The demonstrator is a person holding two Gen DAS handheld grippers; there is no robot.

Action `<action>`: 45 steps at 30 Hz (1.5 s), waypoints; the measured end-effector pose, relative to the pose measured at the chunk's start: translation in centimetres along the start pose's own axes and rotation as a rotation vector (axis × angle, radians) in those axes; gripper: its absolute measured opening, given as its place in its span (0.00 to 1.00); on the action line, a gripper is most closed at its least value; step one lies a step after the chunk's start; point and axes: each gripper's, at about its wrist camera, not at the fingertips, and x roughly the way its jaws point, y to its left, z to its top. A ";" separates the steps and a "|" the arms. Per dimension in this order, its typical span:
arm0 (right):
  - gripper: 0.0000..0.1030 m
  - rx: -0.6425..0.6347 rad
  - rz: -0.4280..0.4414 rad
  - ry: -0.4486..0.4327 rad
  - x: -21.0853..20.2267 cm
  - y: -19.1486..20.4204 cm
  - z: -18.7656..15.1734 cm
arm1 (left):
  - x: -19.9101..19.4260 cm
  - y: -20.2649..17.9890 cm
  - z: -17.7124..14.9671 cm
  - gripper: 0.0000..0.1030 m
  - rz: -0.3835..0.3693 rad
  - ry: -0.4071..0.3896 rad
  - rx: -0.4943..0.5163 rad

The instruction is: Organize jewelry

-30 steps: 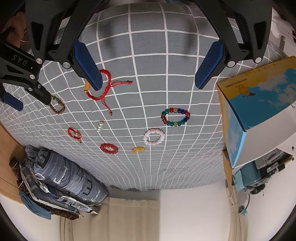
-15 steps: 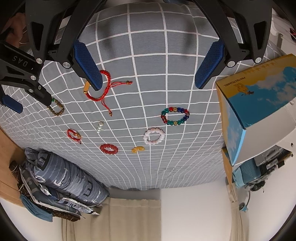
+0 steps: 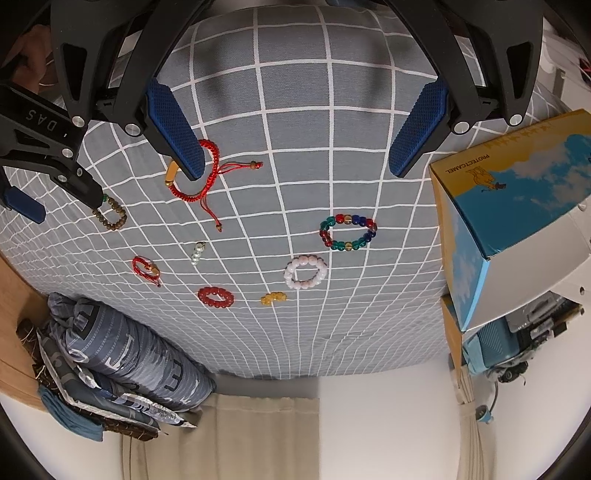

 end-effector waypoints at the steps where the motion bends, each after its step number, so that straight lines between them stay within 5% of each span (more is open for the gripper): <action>1: 0.93 0.001 0.000 -0.001 0.0 0.0 0.0 | 0.0 0.0 0.0 0.94 0.000 0.000 0.000; 26: 0.93 -0.008 0.006 -0.026 -0.6 0.0 0.6 | -0.9 0.6 0.9 0.94 0.014 -0.022 -0.011; 36: 0.93 -0.020 0.015 -0.054 -2.2 0.4 5.0 | -1.3 2.5 5.5 0.94 0.004 -0.022 -0.057; 45: 0.93 -0.075 0.053 0.026 2.2 2.8 9.8 | 3.2 3.2 11.7 0.94 0.030 -0.004 -0.046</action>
